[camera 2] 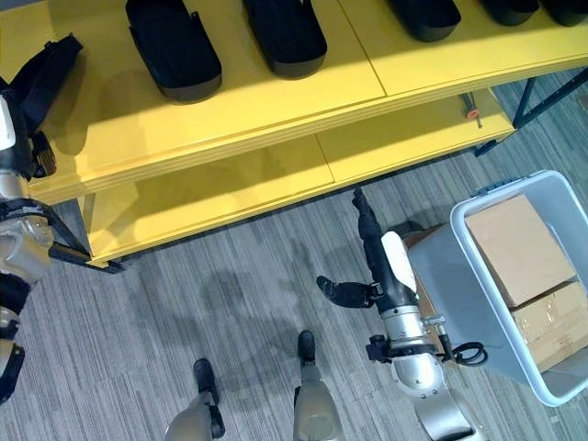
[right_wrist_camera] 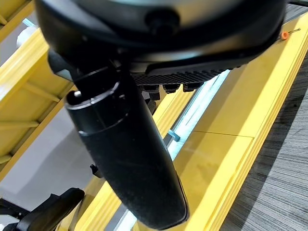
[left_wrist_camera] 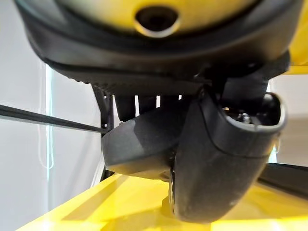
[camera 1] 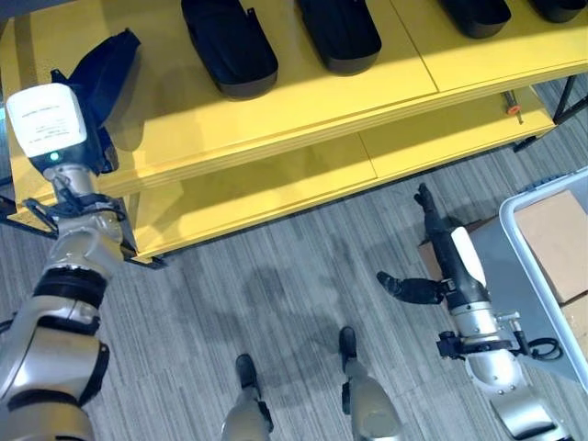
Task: Move parts from the plastic box to the shelf.
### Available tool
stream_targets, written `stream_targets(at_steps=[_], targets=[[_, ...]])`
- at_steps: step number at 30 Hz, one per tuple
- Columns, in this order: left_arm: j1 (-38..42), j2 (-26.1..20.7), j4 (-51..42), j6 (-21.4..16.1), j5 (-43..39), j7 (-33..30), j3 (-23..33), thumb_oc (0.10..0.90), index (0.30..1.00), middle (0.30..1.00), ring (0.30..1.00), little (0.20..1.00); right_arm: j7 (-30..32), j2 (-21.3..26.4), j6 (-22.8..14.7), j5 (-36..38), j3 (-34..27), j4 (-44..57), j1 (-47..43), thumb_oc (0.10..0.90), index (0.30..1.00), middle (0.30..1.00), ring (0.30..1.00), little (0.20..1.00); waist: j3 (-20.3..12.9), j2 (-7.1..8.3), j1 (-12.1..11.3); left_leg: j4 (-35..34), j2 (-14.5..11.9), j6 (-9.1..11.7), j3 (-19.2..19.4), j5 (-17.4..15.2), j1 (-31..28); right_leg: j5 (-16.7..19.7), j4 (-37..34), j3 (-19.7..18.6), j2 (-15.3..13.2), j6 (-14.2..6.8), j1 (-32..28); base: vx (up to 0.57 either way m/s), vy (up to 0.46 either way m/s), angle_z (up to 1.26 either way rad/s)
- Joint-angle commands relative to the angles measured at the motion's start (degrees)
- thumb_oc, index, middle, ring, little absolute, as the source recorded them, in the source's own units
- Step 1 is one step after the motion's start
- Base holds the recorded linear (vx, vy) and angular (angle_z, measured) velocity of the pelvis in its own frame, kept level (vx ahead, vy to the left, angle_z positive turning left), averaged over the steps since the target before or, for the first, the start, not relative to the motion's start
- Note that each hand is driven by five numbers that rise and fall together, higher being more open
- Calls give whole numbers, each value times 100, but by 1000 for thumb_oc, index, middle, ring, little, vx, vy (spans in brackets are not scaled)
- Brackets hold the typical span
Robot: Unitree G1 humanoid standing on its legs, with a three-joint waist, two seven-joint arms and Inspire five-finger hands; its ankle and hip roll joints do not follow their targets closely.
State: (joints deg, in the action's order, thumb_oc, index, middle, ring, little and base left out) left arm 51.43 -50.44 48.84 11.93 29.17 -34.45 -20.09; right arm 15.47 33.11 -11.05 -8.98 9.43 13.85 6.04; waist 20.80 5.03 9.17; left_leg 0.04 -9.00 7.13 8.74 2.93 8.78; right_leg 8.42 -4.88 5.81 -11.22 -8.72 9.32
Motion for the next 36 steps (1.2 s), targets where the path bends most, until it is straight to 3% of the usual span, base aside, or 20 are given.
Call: stream_targets(at_steps=[1,24,36], targets=[[678,-385,433,40,-327,-14,133,400,300,300,300,300,118,161,-458,5,-353,683,-154,900,1000,1000,1000,1000,-425,201,-63,843,-144,-180,-126,-132,579,-270,565,159,-576,-383,-221,-4,-14,6],[1770,452,1409,-497,-2799,195,263,400,300,300,300,300,19,200,-311,106,-409,776,-18,900,1000,1000,1000,1000,-422,199,37,994,-101,-193,-180,-167,782,-163,447,212,-618,-386,-213,-2,-3,2],[1622,-147,1043,-515,-2082,-552,216,400,300,300,300,300,105,436,-612,87,-456,876,97,900,1000,1000,1000,1000,-508,266,42,1092,-90,-183,-164,-202,949,-138,421,220,-636,-419,-131,0,0,0]])
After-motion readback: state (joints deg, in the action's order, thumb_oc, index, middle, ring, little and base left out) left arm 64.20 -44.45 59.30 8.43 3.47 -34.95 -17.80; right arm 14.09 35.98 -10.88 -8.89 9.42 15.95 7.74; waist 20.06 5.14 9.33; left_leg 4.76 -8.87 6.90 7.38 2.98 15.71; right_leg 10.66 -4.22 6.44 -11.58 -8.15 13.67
